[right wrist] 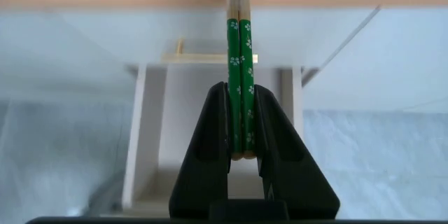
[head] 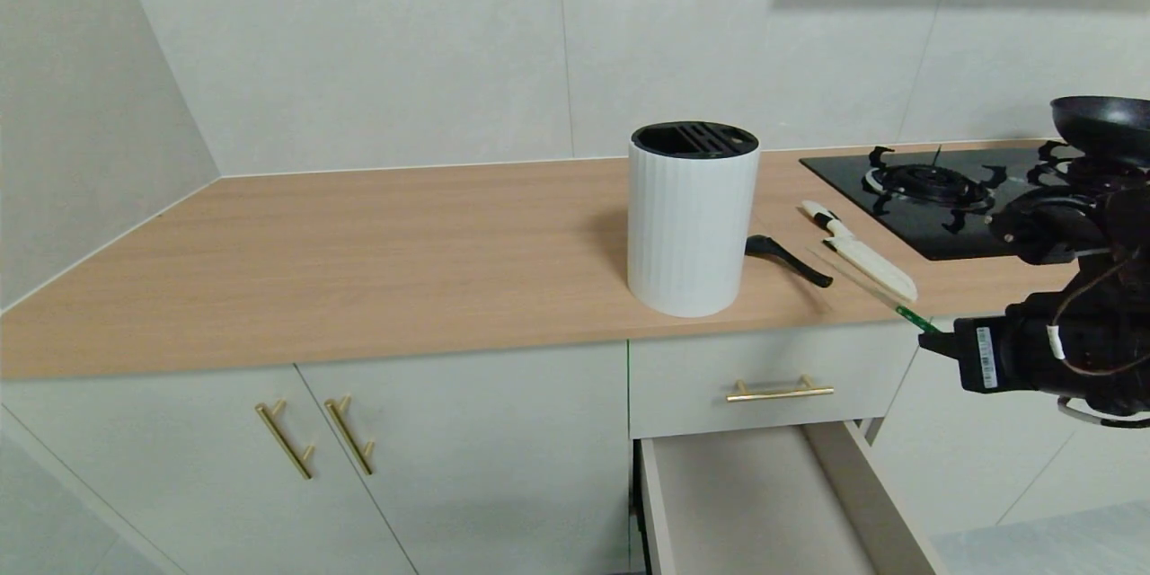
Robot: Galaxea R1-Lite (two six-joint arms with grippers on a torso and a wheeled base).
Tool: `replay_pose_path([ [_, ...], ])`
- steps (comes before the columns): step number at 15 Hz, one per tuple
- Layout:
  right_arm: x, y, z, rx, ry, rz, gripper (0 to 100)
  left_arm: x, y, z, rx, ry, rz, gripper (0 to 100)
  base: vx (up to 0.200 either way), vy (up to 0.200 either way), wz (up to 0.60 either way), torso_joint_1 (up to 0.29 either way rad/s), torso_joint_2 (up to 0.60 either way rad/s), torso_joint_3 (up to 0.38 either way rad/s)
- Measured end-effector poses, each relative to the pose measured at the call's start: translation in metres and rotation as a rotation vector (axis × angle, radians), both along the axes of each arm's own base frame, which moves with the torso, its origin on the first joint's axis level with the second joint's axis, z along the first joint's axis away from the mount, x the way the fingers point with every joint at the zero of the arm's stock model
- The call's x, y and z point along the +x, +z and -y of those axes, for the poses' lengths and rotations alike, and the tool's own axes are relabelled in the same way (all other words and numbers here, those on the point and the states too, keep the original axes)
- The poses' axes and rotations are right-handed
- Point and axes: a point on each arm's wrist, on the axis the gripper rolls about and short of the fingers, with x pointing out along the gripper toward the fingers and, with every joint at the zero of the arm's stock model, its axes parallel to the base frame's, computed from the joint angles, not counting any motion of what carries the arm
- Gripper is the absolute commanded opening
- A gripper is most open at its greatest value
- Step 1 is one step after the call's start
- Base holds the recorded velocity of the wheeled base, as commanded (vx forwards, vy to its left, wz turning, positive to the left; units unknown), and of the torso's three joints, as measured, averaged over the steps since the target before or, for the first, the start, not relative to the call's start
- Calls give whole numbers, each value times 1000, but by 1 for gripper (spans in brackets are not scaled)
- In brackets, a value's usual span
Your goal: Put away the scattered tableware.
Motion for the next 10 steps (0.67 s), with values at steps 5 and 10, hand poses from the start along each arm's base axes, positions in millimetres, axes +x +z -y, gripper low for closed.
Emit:
replay_pose_path([
  [5,-33,4,-7,-40,117,-42,0,0,0,0,0,1,0,100,0,0,0,0,0,0],
  [10,-48,0,-14,-78,207,-47,0,0,0,0,0,0,0,100,0,0,0,0,0,0],
])
